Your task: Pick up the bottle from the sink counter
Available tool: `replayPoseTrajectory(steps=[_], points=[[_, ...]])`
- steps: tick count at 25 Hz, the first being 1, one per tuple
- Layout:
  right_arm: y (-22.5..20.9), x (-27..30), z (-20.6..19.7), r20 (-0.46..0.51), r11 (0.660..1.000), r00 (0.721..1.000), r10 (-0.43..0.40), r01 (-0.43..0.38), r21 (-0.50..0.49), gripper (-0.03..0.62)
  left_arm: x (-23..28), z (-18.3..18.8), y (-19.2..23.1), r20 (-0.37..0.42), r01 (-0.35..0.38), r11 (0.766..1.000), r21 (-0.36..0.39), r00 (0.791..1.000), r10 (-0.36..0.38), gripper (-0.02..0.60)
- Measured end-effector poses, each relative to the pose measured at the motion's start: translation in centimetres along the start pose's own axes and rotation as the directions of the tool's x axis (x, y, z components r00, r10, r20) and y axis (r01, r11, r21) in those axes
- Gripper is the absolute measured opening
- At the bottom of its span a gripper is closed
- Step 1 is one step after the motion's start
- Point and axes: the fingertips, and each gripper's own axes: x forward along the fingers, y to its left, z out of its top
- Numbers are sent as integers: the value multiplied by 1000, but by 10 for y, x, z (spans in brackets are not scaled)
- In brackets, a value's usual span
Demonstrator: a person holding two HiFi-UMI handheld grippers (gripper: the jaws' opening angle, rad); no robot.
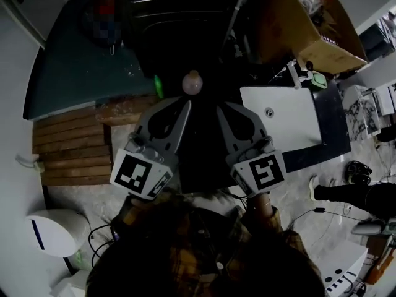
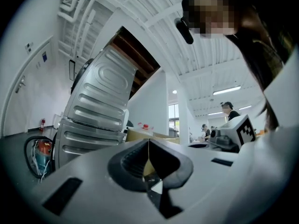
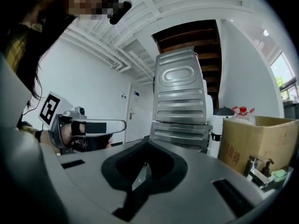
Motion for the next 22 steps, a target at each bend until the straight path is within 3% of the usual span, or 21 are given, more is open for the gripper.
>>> replayPoseTrajectory(steps=[10,22], points=[[-23,30,-10,3,991,991,132,-132,-12,15,20,-21,23,-52,-151,989,8,987,151,21],[-33,64,-15,-4,993,993,115,-115,19,15,42,-34,43,-85,-114,993,-14,990,112,21]])
